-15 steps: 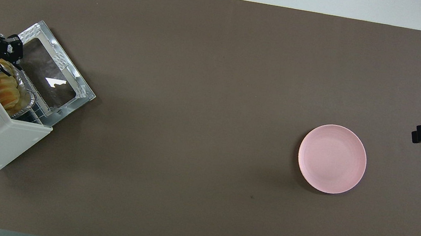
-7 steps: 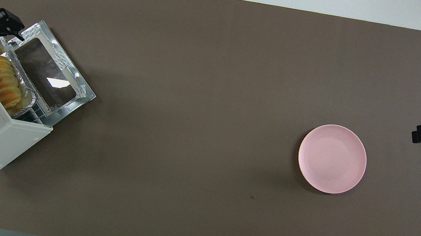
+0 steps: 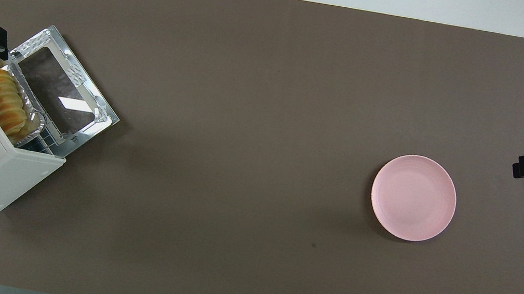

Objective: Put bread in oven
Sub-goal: 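Withdraw the left gripper out of the oven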

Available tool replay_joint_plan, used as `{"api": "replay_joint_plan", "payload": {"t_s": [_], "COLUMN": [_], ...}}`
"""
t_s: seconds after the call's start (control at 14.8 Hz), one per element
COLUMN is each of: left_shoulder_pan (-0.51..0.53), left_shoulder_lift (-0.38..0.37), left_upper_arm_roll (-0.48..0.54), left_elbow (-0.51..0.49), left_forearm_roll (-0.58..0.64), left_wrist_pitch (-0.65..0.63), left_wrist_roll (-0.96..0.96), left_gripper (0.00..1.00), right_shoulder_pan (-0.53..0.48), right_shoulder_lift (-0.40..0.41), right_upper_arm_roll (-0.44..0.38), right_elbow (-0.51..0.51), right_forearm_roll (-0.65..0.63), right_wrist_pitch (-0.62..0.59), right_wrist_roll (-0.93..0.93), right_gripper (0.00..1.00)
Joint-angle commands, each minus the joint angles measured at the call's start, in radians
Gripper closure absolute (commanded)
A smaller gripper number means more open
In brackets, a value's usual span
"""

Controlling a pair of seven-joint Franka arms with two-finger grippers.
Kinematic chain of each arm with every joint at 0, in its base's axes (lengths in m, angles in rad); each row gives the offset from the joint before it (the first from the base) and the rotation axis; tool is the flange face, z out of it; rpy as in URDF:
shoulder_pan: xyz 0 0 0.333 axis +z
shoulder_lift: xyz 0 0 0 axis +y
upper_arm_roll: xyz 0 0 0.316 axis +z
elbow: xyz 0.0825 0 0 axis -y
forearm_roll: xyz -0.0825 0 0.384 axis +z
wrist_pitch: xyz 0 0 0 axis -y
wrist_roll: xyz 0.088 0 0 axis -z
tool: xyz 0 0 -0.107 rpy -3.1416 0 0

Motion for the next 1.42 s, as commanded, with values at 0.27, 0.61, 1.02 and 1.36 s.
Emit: {"api": "replay_joint_plan", "payload": {"t_s": [0.27,0.61,1.02,1.36], "left_shoulder_pan": [0.102,0.172,0.175,0.156], "left_shoulder_lift": [-0.192,-0.222,-0.142,-0.116], "left_upper_arm_roll": [-0.084,-0.171,-0.214,-0.207], "left_elbow": [-0.109,-0.118,-0.026,-0.036], "left_forearm_roll": [0.017,-0.012,-0.035,-0.047], "left_wrist_pitch": [-0.115,-0.114,-0.123,-0.07], "left_wrist_roll": [0.323,0.329,0.326,0.328], "left_gripper": [0.0,0.0,0.0,0.0], "right_shoulder_pan": [-0.014,-0.014,-0.014,-0.014], "right_shoulder_lift": [-0.03,-0.03,-0.03,-0.03], "right_upper_arm_roll": [0.011,0.011,0.011,0.011], "right_elbow": [-0.032,-0.032,-0.032,-0.032], "right_forearm_roll": [-0.012,-0.012,-0.012,-0.012], "right_wrist_pitch": [0.003,0.003,0.003,0.003], "right_wrist_roll": [-0.015,-0.015,-0.015,-0.015], "right_gripper": [0.0,0.0,0.0,0.0]}}
